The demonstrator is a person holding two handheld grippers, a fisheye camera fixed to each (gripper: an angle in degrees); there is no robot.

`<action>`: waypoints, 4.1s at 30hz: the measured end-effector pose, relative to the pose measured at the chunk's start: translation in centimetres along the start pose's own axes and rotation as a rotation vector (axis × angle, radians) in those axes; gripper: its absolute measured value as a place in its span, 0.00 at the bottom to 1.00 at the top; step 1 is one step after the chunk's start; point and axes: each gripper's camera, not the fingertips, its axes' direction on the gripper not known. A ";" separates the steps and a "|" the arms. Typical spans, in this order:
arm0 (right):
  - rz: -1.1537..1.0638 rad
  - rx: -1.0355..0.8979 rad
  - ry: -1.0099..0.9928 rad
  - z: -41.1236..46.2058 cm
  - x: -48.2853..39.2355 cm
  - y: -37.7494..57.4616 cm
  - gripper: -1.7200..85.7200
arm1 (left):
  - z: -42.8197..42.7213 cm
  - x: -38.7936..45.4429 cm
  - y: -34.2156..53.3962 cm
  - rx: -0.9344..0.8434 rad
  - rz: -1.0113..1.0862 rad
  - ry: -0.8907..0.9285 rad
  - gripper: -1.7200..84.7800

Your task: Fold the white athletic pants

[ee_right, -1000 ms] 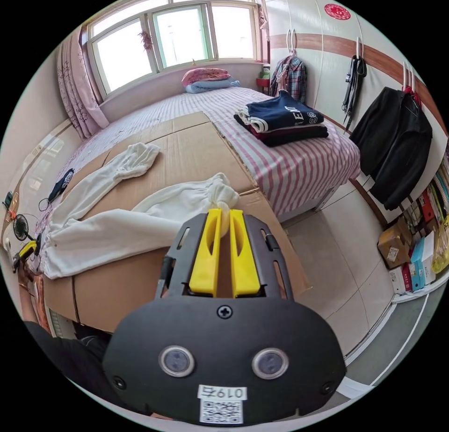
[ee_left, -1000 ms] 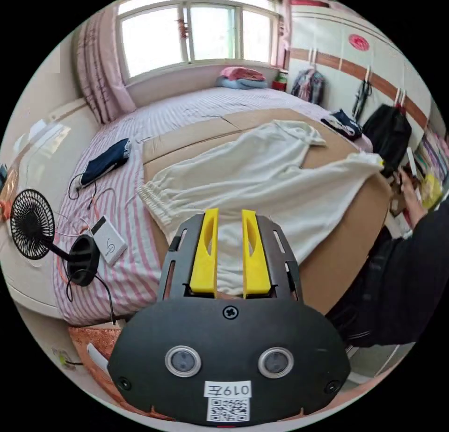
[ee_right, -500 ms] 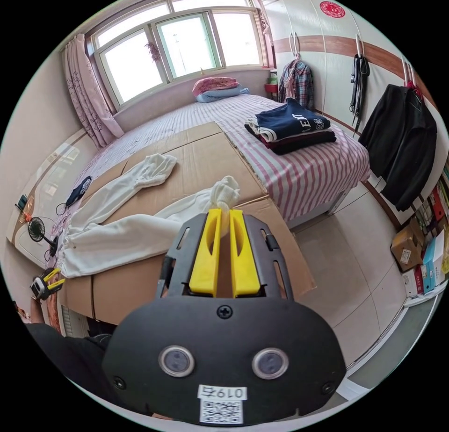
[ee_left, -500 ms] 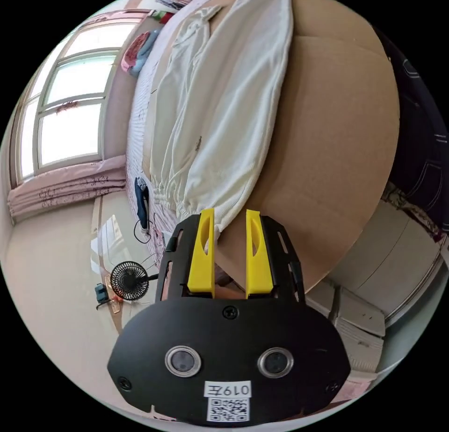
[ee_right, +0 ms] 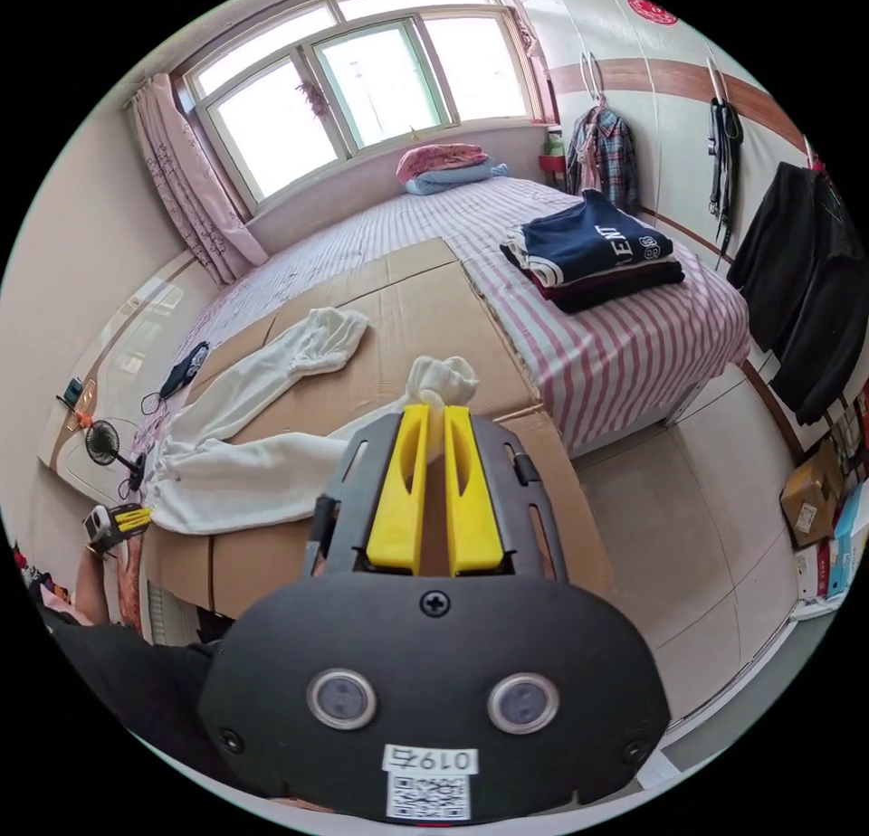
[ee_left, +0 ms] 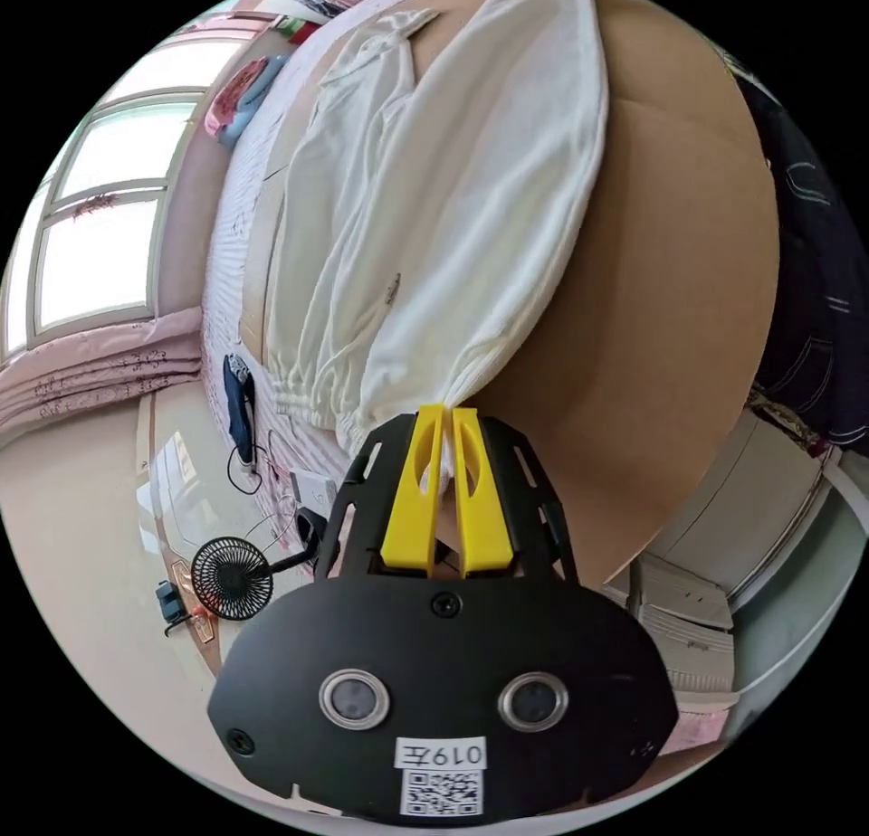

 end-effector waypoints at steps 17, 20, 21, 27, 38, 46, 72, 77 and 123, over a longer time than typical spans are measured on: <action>-0.045 0.148 -0.224 -2.5 1.5 -14.3 0.02 | -4.7 -13.5 6.0 0.218 -0.638 -0.192 0.02; -0.020 0.039 -0.153 0.3 3.5 -9.9 0.02 | -2.9 -8.7 6.4 0.216 -0.572 -0.166 0.02; -0.017 0.009 -0.135 1.1 3.8 -8.9 0.02 | -2.2 -7.4 6.3 0.200 -0.538 -0.175 0.02; 0.024 -0.197 -0.043 6.3 6.2 -1.0 0.01 | 3.6 3.8 5.6 0.101 -0.371 -0.073 0.02; 0.063 -0.293 -0.036 9.2 7.3 3.3 0.02 | 10.3 12.2 5.0 -0.030 -0.228 -0.007 0.03; 0.045 -0.314 -0.016 12.1 5.1 6.7 0.06 | 13.2 16.3 2.7 -0.106 -0.160 -0.106 0.03; -1.386 -0.306 0.236 19.2 -29.8 26.5 0.14 | 4.1 29.7 -22.3 0.581 0.111 0.126 0.08; -1.499 -0.315 0.284 21.3 -31.2 28.4 0.10 | 5.7 30.7 -24.3 0.536 0.173 0.183 0.05; -0.185 -0.285 0.063 22.6 11.0 9.4 0.11 | 3.0 29.8 -24.6 0.548 0.051 0.345 0.04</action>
